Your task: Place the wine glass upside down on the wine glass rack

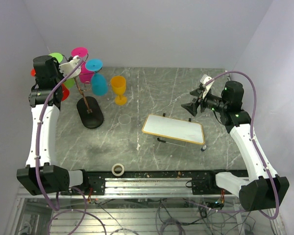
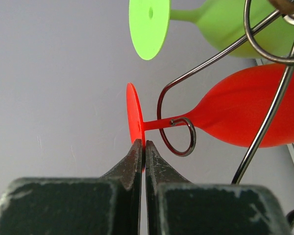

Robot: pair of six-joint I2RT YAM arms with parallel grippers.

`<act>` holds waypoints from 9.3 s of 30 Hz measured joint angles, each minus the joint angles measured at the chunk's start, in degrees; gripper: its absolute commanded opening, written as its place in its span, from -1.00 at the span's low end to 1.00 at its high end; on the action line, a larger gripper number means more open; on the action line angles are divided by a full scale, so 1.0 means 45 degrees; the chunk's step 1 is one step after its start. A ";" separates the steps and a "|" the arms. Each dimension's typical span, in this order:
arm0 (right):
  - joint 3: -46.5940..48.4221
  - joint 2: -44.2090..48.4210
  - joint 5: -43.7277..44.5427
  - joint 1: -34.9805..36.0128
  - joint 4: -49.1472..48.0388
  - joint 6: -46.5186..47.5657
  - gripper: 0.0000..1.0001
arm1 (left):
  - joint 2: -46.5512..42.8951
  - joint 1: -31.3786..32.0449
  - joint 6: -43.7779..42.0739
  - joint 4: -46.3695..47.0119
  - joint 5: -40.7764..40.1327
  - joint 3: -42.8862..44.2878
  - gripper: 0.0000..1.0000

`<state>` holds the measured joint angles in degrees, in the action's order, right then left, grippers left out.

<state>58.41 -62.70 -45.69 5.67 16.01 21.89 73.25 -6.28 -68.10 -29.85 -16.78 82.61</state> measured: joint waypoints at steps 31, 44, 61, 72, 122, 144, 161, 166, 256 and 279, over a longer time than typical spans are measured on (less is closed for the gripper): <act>-0.0005 -0.0005 -0.0039 0.0000 -0.0005 0.0005 0.48 | -0.0874 0.0165 0.0491 -0.1666 0.1564 0.0321 -0.75; -0.0005 -0.0005 -0.0034 0.0000 -0.0005 0.0058 0.48 | -0.0646 0.0398 0.0452 -0.1889 0.1467 0.0165 -0.63; -0.0452 -0.0005 -0.0039 0.0000 -0.0073 0.0058 0.49 | -0.1069 0.0563 0.0539 -0.2404 0.1472 0.0029 -0.27; -0.0452 -0.0005 -0.0029 0.0000 -0.0073 0.0058 0.49 | -0.2312 0.0588 0.0568 -0.2263 0.1583 -0.0151 0.07; 1.1492 -1.2439 0.7427 0.6620 -0.1715 -0.5897 0.42 | -0.6203 0.0525 1.2876 -0.0529 0.7810 -0.2103 0.98; 1.5883 -1.6626 0.9199 0.7179 0.0466 -0.6305 -0.32 | -0.6232 0.0476 1.2857 -0.0515 0.8451 -0.2565 0.96; 1.1652 -1.3916 0.9253 0.6737 0.0029 -0.5935 -1.00 | -0.6509 0.0437 1.2798 -0.0544 0.8699 -0.2633 0.96; 1.1298 -1.3143 0.9063 0.6198 0.0029 -0.5843 -1.00 | -0.6504 0.0437 1.2745 -0.0559 0.8704 -0.2637 0.96; 1.0875 -0.5328 0.0039 0.3458 0.1962 -0.3526 0.24 | 0.0699 0.4333 2.1269 0.0743 1.0778 0.1987 -0.86; 0.8004 -0.2735 0.1035 0.1778 0.3211 -0.1132 0.60 | -0.1127 0.3633 0.9772 -0.4211 0.7393 0.5901 -0.86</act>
<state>94.43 -75.00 -41.04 13.67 30.46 16.80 68.18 10.07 -24.12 -48.80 16.49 109.16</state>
